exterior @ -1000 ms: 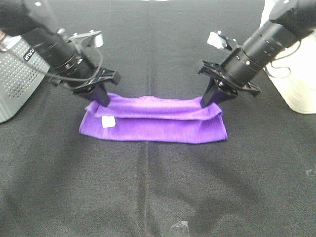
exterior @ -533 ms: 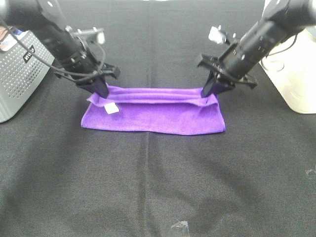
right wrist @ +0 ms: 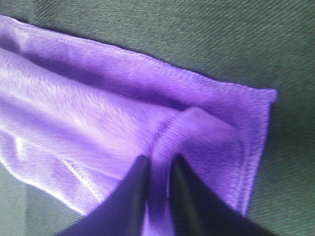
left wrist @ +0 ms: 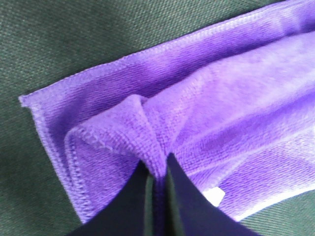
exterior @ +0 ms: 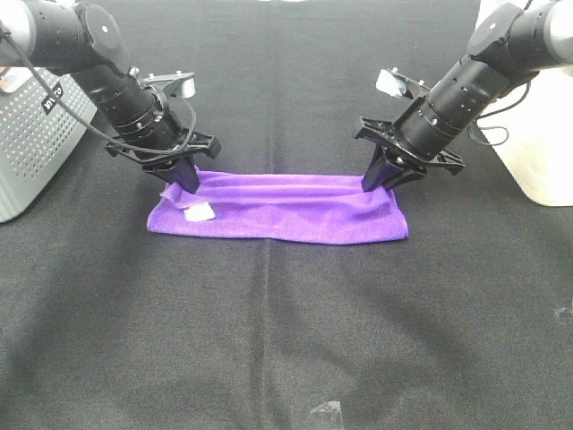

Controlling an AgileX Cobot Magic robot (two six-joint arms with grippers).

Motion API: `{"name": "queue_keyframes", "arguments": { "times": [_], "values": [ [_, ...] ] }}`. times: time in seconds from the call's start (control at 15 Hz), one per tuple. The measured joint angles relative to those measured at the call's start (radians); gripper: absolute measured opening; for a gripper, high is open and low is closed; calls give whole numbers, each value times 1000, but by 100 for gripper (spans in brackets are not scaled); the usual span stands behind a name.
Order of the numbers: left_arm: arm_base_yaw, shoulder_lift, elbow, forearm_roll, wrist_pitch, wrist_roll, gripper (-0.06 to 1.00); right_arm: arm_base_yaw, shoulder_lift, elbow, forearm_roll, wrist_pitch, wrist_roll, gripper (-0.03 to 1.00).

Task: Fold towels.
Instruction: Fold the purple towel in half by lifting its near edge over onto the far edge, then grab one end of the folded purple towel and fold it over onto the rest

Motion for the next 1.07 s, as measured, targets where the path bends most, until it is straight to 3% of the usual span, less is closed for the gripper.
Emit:
{"name": "queue_keyframes", "arguments": {
  "times": [0.2,0.33,0.6,0.67,0.93,1.07],
  "values": [
    [0,10,0,9,0,0,2,0,9,0,-4,-14,0,31],
    [0,15,0,9,-13,-2,13,0,9,-1,-4,-21,0,40],
    [0,17,-6,10,-41,-70,63,0,9,-1,-27,-24,21,59],
    [0,17,-39,18,-1,-102,75,0,7,-3,-28,-8,35,63],
    [20,17,-173,35,220,-112,80,0,-50,-92,-34,159,49,65],
    [77,31,-176,12,315,-109,80,0,-82,-143,-38,253,52,65]
  ]
}}
